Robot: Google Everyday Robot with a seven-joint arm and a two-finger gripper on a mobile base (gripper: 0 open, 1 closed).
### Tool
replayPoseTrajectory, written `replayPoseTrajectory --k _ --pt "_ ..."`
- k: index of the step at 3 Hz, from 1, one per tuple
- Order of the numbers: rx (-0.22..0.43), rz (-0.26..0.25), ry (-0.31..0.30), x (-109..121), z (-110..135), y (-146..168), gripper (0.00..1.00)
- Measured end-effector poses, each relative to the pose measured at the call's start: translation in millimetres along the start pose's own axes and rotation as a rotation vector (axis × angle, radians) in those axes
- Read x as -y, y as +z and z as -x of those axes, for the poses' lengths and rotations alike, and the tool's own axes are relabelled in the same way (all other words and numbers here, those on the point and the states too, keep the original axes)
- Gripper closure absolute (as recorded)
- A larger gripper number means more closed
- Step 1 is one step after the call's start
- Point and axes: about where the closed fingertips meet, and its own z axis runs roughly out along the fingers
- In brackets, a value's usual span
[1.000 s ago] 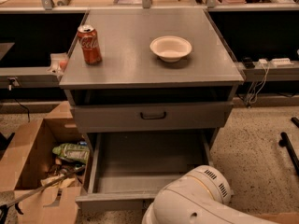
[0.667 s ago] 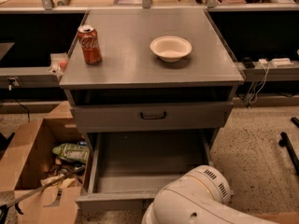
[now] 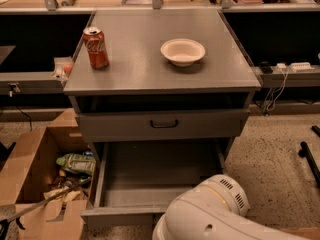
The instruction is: Close middle drawer
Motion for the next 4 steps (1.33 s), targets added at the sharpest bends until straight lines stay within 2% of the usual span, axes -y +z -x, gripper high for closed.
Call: replayPoseTrajectory --k 1,2,3,4 --pt "0.024 -0.008 -0.037 21.5 9.8 -11.1 0.00" --pt "0.040 0.011 -0.075 65.0 22.1 -25.8 0.00" --pt "0.068 0.040 -0.059 122.1 39.4 -38.6 0.00" --pt "0.110 0.041 -0.031 171.2 57.9 -58.1 0.00"
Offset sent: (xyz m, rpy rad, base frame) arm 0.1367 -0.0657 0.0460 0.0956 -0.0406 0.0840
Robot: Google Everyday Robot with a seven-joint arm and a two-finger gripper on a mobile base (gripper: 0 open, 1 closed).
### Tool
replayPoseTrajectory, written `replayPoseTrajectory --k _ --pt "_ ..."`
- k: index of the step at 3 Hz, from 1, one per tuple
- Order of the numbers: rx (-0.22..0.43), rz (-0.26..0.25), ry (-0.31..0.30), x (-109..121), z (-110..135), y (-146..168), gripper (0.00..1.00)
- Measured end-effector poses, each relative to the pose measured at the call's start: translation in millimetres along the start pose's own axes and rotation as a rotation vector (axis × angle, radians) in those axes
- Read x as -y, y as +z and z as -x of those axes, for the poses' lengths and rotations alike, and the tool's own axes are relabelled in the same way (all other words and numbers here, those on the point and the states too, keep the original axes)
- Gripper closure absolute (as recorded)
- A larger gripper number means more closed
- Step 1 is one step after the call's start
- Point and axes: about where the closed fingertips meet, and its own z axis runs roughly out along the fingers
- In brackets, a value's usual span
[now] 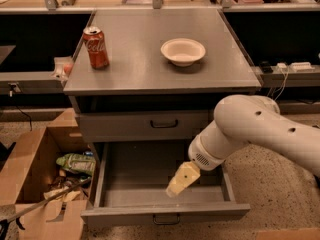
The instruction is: Close middle drawer
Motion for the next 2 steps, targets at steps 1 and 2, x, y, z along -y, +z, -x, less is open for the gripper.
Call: replayPoseTrajectory --k 1,2 --pt "0.050 -0.033 -0.002 26.7 22.5 -29.9 0.00" --pt "0.107 -0.077 -0.037 29.5 39.8 -65.4 0.00"
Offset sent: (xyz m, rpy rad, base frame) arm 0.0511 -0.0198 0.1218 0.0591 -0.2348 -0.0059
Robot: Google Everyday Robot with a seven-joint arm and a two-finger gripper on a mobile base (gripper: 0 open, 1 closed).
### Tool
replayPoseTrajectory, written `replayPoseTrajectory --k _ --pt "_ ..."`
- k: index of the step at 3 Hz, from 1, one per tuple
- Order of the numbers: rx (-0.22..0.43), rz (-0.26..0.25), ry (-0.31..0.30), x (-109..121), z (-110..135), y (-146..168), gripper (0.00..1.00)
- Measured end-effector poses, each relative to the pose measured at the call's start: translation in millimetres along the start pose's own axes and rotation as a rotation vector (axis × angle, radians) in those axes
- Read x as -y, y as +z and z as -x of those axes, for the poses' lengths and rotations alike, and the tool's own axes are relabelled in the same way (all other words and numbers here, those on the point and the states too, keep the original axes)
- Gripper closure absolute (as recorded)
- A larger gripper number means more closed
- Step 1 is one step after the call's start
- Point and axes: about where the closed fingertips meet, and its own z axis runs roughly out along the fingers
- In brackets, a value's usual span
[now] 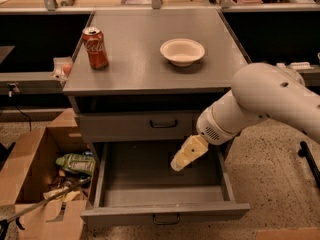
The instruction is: Close middle drawer
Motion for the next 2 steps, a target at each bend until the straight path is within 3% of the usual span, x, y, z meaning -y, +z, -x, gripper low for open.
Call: replayPoseTrajectory --k 2 --pt "0.097 -0.084 -0.066 -4.7 21.8 -63.2 0.00"
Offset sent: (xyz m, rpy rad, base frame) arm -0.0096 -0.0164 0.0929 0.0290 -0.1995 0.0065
